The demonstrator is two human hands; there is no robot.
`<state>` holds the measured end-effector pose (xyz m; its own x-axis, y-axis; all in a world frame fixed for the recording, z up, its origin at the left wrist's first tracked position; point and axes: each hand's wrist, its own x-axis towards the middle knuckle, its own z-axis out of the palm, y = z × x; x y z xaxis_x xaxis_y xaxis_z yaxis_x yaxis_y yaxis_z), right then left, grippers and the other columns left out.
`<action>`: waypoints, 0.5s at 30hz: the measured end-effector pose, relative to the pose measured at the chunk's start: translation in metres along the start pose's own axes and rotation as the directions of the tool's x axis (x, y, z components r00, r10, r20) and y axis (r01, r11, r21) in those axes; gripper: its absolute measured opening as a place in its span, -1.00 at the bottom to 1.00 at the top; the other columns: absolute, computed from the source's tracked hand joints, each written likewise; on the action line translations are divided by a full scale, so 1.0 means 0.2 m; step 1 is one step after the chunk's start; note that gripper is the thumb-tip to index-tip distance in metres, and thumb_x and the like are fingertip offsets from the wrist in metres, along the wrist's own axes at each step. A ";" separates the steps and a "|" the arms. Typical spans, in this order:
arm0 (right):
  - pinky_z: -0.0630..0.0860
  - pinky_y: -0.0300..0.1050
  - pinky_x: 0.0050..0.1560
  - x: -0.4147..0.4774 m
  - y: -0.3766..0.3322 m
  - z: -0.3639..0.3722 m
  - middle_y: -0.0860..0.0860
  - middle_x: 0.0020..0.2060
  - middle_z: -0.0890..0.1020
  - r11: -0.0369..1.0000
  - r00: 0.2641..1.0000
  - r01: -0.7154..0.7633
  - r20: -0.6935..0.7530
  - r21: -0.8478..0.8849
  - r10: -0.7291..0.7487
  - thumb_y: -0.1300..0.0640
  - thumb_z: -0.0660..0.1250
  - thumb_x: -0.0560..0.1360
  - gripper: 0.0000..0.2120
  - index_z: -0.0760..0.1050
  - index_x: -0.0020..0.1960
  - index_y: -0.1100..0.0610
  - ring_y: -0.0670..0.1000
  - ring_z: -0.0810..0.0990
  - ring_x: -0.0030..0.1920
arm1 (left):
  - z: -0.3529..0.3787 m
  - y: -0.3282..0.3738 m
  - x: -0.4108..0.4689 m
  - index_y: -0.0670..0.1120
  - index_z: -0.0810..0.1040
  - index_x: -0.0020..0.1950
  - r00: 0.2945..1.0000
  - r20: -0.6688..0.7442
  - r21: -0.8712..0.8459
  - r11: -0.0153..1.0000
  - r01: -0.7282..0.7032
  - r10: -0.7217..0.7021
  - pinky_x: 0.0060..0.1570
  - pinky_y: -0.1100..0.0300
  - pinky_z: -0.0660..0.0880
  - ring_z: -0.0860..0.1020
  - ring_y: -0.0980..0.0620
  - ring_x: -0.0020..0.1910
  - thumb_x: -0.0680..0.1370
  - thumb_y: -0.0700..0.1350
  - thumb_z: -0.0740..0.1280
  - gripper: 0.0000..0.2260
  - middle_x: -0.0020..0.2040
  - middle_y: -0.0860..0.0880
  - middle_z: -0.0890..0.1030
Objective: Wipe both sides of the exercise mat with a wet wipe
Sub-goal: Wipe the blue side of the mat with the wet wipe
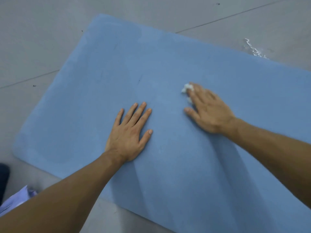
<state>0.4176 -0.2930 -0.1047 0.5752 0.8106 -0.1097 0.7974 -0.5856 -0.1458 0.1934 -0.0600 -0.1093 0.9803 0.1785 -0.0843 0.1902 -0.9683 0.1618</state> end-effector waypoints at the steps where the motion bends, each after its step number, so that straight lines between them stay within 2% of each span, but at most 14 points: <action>1: 0.04 0.04 0.63 0.05 0.06 -0.02 0.07 0.67 0.13 0.995 0.995 -0.096 -0.001 0.023 0.096 -0.36 -0.17 0.63 -0.20 0.05 0.69 0.13 0.04 0.06 0.66 | 0.00 0.00 0.00 0.10 -0.02 0.71 1.000 -0.001 -0.002 1.000 -0.002 0.002 0.63 -0.13 -0.10 -0.14 0.09 0.67 0.70 0.23 -0.04 -0.41 0.70 0.13 -0.08; 3: 0.04 0.07 0.64 0.10 0.13 -0.05 0.03 0.68 0.07 0.979 0.981 -0.196 0.015 0.063 0.195 -0.36 -0.18 0.61 -0.20 0.01 0.69 0.11 0.02 0.00 0.67 | 0.00 0.00 0.00 0.10 -0.01 0.71 1.000 -0.008 -0.006 1.000 -0.005 0.005 0.63 -0.13 -0.10 -0.13 0.09 0.67 0.70 0.23 -0.03 -0.41 0.70 0.13 -0.07; 5: -0.01 0.04 0.65 0.10 0.11 -0.04 0.03 0.69 0.02 0.979 0.981 -0.192 0.024 0.069 0.191 -0.37 -0.18 0.60 -0.17 -0.04 0.70 0.12 0.03 -0.03 0.67 | 0.00 0.00 0.00 0.10 0.00 0.70 1.000 -0.010 -0.007 1.000 -0.006 0.006 0.63 -0.14 -0.08 -0.12 0.09 0.67 0.70 0.23 -0.02 -0.41 0.70 0.13 -0.07; 8: -0.02 0.02 0.65 0.02 -0.01 0.00 0.07 0.69 -0.05 0.996 0.997 -0.079 0.031 0.042 0.077 -0.35 -0.18 0.61 -0.17 -0.11 0.70 0.15 0.05 -0.04 0.68 | 0.00 0.00 0.00 0.12 0.03 0.70 1.000 -0.016 -0.006 1.000 -0.004 0.003 0.63 -0.15 -0.07 -0.10 0.08 0.67 0.69 0.24 -0.01 -0.42 0.70 0.13 -0.05; 12: -0.07 -0.03 0.63 -0.17 -0.18 0.05 0.16 0.66 0.11 0.995 0.996 0.094 -0.008 0.037 -0.093 -0.29 -0.09 0.67 -0.24 0.07 0.68 0.21 0.10 0.06 0.66 | 0.00 0.00 0.00 0.13 0.07 0.69 1.000 -0.026 -0.014 1.000 -0.007 0.007 0.62 -0.15 -0.06 -0.06 0.06 0.68 0.68 0.23 0.01 -0.42 0.70 0.13 -0.02; 15: -0.05 0.01 0.64 -0.35 -0.28 0.06 0.17 0.64 0.18 0.971 0.971 0.240 -0.013 0.012 -0.240 -0.25 -0.05 0.70 -0.28 0.17 0.65 0.25 0.10 0.07 0.66 | 0.00 0.01 0.01 0.12 0.09 0.69 1.000 -0.031 -0.010 1.000 -0.006 0.006 0.62 -0.15 -0.04 -0.04 0.05 0.68 0.68 0.23 0.03 -0.42 0.70 0.12 0.00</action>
<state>0.3314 -0.3166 -0.1003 0.3693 0.9275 -0.0584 0.9101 -0.3736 -0.1792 0.1948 -0.0612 -0.1084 0.9825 0.1784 -0.0529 0.1850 -0.9676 0.1717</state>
